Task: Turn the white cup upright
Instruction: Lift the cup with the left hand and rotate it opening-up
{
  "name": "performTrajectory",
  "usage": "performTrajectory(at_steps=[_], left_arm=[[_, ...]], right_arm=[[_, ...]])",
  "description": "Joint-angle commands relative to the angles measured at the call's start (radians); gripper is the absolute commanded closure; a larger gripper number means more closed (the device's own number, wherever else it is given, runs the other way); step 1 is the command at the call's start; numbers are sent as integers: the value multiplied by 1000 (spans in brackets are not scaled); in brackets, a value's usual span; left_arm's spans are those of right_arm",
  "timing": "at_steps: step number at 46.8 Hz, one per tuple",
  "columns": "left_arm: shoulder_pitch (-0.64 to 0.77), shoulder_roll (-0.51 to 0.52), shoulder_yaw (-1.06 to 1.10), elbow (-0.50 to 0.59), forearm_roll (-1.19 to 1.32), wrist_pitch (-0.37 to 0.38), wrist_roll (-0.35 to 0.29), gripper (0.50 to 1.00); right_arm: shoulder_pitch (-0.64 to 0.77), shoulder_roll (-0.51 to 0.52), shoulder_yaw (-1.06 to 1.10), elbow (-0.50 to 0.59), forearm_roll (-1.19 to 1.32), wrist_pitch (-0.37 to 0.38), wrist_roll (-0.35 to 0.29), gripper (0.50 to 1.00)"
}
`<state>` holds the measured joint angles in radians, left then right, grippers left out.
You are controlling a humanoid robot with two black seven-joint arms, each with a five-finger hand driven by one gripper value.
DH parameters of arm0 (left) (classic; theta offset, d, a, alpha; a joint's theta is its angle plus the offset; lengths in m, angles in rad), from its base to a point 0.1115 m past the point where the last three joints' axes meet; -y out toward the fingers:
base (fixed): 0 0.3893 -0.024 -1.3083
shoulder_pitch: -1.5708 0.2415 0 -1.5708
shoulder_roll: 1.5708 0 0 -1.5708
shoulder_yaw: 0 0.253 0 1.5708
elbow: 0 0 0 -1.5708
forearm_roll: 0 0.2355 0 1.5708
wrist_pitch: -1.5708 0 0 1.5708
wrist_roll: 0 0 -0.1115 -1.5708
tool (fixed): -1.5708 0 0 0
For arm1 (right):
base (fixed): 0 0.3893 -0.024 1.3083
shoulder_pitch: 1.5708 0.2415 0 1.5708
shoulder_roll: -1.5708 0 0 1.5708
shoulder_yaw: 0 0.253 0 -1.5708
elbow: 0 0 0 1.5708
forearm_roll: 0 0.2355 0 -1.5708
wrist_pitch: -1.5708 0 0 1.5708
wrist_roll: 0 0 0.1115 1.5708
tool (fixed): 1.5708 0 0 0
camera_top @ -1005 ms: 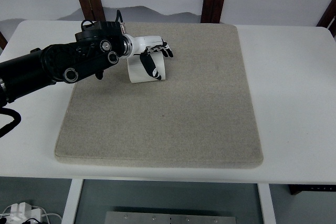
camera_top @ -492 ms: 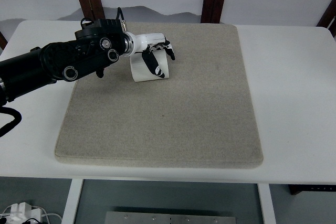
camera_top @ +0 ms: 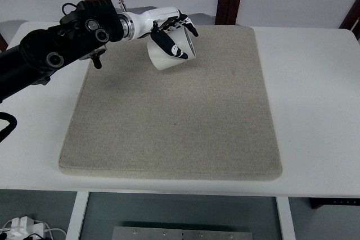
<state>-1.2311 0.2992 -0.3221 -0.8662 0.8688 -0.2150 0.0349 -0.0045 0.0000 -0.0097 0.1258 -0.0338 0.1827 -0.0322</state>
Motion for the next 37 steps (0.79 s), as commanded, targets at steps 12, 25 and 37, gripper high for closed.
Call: performTrajectory(at_steps=[12,25,37], left_arm=[[31,63,-5,13,-177,-64,-187,862],[128,69,-156,72,-186,-141,-308,862],[157,67,-196,139,-192,-185,-406,862]], right_arm=[[0,0,1,0,0,0,0,548],[0,0,1,0,0,0,0,548],[0,0,1,0,0,0,0,548]])
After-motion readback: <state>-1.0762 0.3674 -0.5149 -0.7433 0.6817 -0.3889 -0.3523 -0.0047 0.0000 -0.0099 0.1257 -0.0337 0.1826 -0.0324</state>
